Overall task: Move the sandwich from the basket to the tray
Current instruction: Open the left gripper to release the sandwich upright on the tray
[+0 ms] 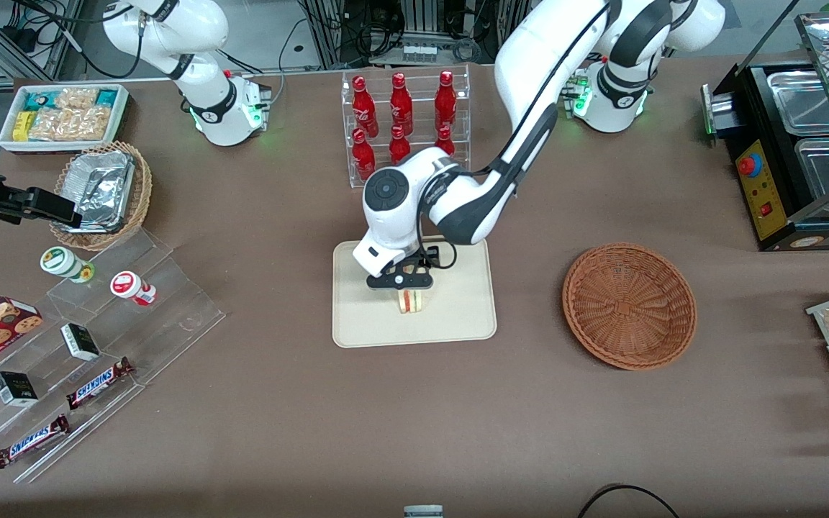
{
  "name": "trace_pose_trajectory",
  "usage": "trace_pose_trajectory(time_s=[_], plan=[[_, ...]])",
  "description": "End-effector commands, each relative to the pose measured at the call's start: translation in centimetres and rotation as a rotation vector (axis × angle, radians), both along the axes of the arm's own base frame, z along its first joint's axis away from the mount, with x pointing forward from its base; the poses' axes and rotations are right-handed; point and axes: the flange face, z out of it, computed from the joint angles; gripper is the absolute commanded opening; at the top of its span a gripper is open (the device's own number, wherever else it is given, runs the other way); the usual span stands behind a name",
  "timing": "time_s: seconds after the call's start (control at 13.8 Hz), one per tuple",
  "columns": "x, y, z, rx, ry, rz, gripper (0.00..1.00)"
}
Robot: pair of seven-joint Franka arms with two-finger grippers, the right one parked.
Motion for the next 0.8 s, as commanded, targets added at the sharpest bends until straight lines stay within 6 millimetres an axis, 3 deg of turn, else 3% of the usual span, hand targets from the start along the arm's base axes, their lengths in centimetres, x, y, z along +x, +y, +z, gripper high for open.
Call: trace_pose_trajectory(time_s=[0.0, 0.22, 0.36, 0.73], plan=[[1.8, 4.0, 8.0, -0.005, -0.038, 0.122, 1.0], [2.9, 9.0, 14.3, 0.012, -0.044, 0.164, 1.0], [3.3, 13.4, 16.7, 0.036, -0.032, 0.158, 1.0], [4.7, 25.3, 19.6, 0.073, -0.002, 0.064, 1.0]])
